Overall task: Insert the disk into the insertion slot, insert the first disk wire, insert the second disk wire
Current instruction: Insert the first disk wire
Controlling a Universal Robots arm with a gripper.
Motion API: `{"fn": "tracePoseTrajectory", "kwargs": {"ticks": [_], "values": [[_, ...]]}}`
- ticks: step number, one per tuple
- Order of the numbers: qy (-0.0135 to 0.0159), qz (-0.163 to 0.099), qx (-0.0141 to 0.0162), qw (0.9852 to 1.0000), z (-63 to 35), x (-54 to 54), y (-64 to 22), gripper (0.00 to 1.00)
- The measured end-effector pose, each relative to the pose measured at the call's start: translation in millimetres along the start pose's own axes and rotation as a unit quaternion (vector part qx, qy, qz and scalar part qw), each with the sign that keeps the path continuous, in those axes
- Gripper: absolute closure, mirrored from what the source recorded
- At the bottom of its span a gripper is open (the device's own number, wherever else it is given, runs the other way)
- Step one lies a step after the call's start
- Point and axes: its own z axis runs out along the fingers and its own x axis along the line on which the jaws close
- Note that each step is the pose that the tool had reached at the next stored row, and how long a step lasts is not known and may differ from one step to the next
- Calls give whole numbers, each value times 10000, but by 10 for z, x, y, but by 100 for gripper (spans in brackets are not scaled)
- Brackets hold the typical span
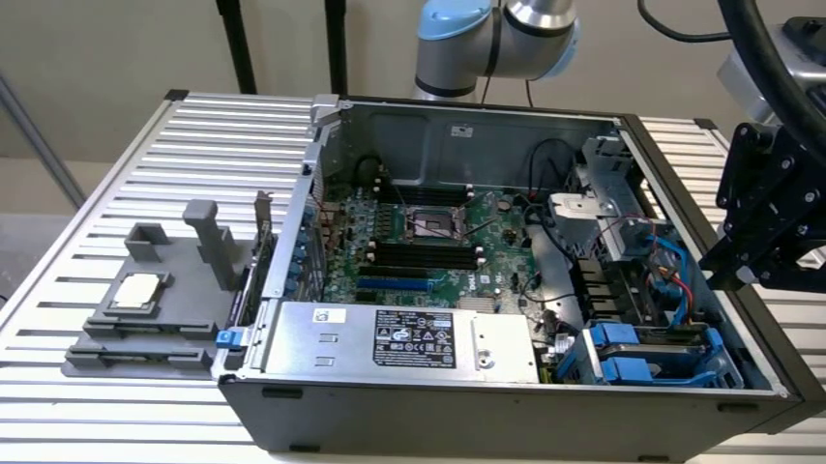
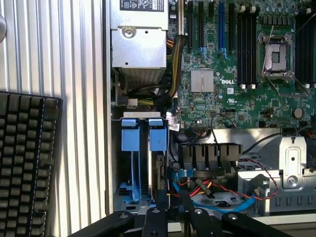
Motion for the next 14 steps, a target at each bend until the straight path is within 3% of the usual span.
{"fn": "tracePoseTrajectory", "kwargs": {"ticks": [14], "values": [[0,0,0,10000,0,0,0,76]]}}
